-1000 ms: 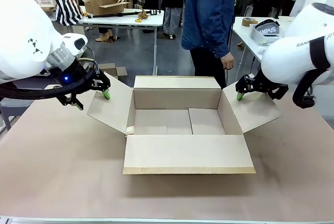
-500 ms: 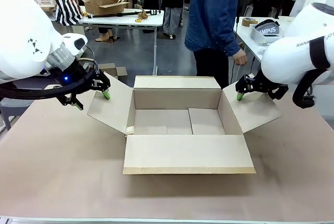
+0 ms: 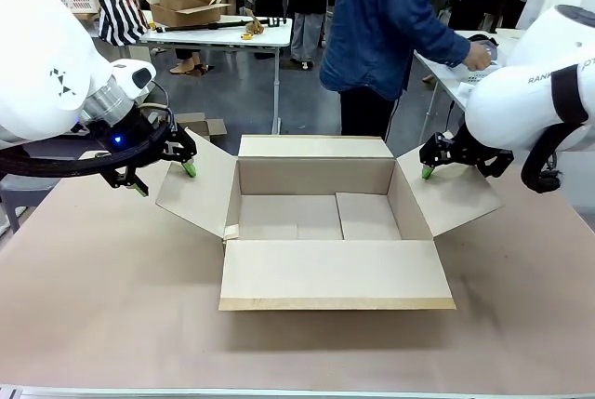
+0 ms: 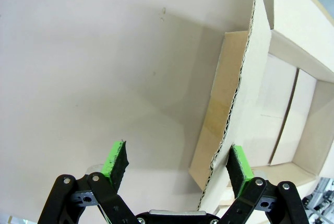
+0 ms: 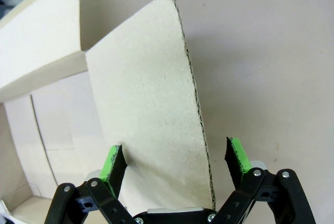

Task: Pack the gift set into the box.
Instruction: Lift both hands away from the flaps of the Package Box.

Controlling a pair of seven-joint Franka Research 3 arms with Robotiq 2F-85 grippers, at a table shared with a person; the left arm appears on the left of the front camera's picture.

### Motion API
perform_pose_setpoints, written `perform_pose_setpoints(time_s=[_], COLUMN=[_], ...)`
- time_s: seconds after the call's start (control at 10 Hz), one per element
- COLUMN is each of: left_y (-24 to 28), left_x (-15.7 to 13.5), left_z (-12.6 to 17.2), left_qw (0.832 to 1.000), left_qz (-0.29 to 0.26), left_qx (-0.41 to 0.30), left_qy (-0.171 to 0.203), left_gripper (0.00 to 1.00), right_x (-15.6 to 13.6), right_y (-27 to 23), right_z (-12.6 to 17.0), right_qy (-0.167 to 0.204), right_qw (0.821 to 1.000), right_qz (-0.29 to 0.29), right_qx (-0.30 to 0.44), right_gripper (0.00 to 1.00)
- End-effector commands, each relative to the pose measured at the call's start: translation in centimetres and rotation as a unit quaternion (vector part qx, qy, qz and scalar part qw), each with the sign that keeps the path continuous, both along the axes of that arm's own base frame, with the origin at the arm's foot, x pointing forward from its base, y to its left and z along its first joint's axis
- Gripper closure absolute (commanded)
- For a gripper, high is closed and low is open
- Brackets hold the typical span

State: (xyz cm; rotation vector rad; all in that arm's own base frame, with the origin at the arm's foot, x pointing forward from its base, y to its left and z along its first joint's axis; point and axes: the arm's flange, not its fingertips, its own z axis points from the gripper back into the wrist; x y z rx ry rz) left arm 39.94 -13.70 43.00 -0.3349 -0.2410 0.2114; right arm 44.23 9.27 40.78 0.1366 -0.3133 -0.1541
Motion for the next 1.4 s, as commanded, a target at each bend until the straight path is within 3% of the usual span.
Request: perform_pose_setpoints(time_s=[0.0, 1.3], left_y=[-0.02, -0.02], left_x=[0.04, 0.04], left_z=[0.29, 0.29], left_qw=[1.000, 1.000], left_qz=[0.006, 0.006], left_qx=[0.009, 0.009], left_qy=[0.003, 0.003], left_gripper=[0.00, 0.00], right_x=[0.12, 0.12], right_y=[0.15, 0.15], right_z=[0.44, 0.44], right_qy=[0.003, 0.003], right_qw=[1.000, 1.000], right_qz=[-0.010, -0.010], right_qx=[-0.007, -0.007], right_gripper=[0.00, 0.00])
